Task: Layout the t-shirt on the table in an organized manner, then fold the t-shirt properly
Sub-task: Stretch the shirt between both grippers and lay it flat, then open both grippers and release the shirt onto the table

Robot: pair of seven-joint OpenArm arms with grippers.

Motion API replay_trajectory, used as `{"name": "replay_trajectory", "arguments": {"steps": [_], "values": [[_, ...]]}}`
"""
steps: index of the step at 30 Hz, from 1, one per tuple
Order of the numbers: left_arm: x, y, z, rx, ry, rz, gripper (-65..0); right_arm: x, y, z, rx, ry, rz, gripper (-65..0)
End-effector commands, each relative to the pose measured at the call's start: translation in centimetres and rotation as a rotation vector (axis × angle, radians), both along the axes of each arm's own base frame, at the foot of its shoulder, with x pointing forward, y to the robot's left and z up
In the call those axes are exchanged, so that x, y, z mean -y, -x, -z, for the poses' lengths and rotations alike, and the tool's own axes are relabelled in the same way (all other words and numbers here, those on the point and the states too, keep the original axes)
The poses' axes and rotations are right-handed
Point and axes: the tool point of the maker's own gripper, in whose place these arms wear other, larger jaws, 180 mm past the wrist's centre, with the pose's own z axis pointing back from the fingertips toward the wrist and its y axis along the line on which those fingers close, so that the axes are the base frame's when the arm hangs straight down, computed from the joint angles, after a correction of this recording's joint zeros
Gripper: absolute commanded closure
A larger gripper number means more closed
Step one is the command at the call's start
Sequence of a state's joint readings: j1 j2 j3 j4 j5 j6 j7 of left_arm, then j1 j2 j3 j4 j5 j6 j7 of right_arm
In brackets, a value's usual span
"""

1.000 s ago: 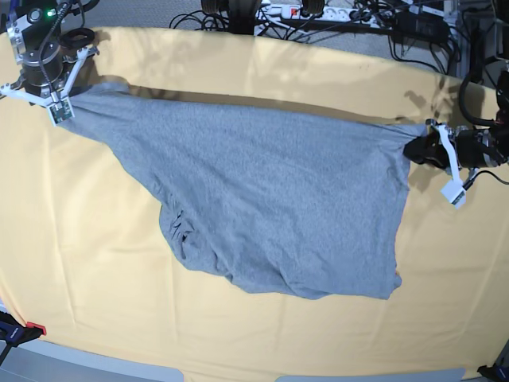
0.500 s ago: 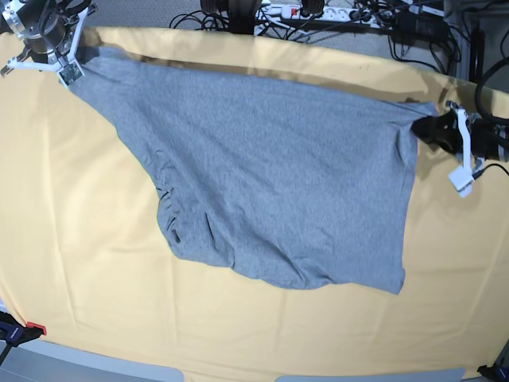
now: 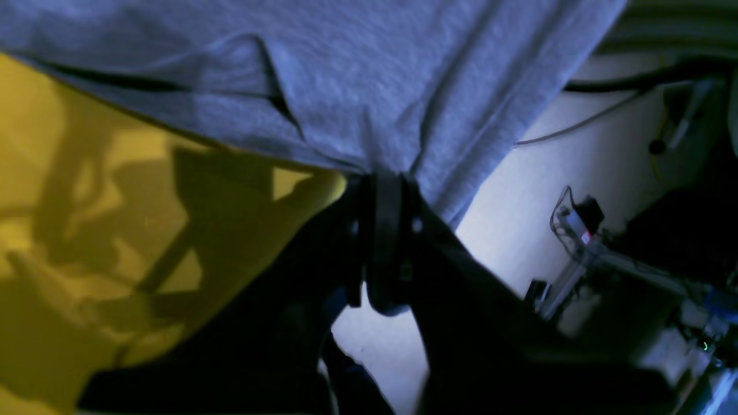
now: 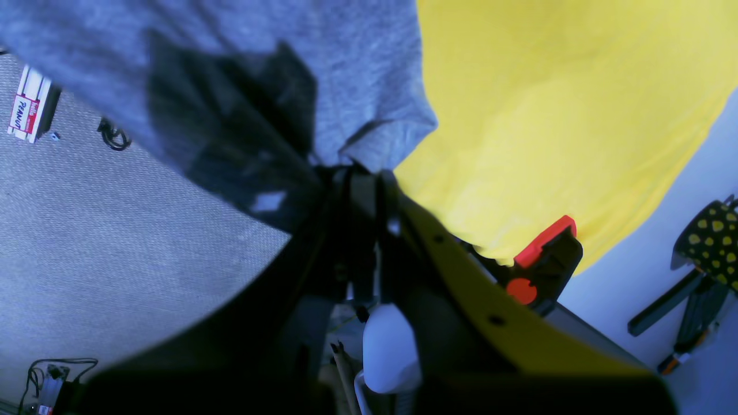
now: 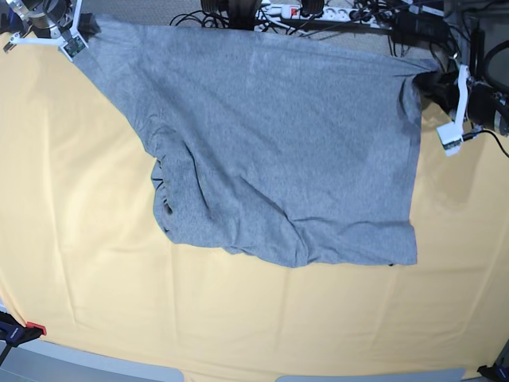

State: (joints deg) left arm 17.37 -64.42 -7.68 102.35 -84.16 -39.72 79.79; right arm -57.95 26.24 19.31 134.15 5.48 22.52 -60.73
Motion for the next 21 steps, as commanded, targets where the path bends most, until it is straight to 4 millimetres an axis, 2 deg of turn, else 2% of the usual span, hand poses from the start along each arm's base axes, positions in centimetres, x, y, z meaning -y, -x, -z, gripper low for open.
{"name": "replay_trajectory", "arguments": {"steps": [1, 5, 9, 10, 11, 13, 14, 15, 16, 21], "values": [[-0.1, 0.0, -0.7, 0.009, -0.011, 0.027, 0.0, 0.5, 0.1, -0.5, -0.004, 0.029, -0.003, 0.0], [0.3, 1.4, -0.3, -0.028, -0.004, 0.043, 0.0, -0.8, 0.7, 0.0, -0.05, -0.043, -0.033, 0.0], [0.2, 1.4, -0.3, -0.028, -0.005, 0.042, 0.0, -1.2, 0.8, 0.2, -0.061, -0.062, -0.049, 0.0], [0.2, 1.4, -0.3, -0.028, -0.005, 0.042, -5.2, -1.1, 0.8, 0.1, -0.059, -0.059, -0.046, 0.0], [0.2, 1.4, -0.3, -0.028, -0.005, 0.042, -12.9, -1.1, 0.7, 0.1, -0.056, -0.059, -0.044, -4.0], [0.2, 1.4, -0.3, -0.029, -0.006, 0.04, -32.4, -1.0, 0.7, 0.1, -0.051, -0.054, -0.038, -23.6], [0.2, 1.3, -0.3, -0.032, -0.008, 0.032, -40.2, -0.8, 0.6, 0.0, -0.044, -0.046, -0.027, -32.8], [0.2, 1.3, -0.3, -0.032, -0.009, 0.031, -44.6, -0.6, 0.5, -0.1, -0.041, -0.031, -0.026, -38.9], [0.3, 1.2, -0.4, -0.027, -0.008, 0.033, -45.8, -0.3, 0.5, -0.1, -0.039, -0.018, -0.025, -40.8], [0.2, -1.1, -1.5, 0.041, -0.016, 0.007, -45.8, 1.6, -0.9, -1.3, 0.06, 0.092, 0.007, -40.7]]}}
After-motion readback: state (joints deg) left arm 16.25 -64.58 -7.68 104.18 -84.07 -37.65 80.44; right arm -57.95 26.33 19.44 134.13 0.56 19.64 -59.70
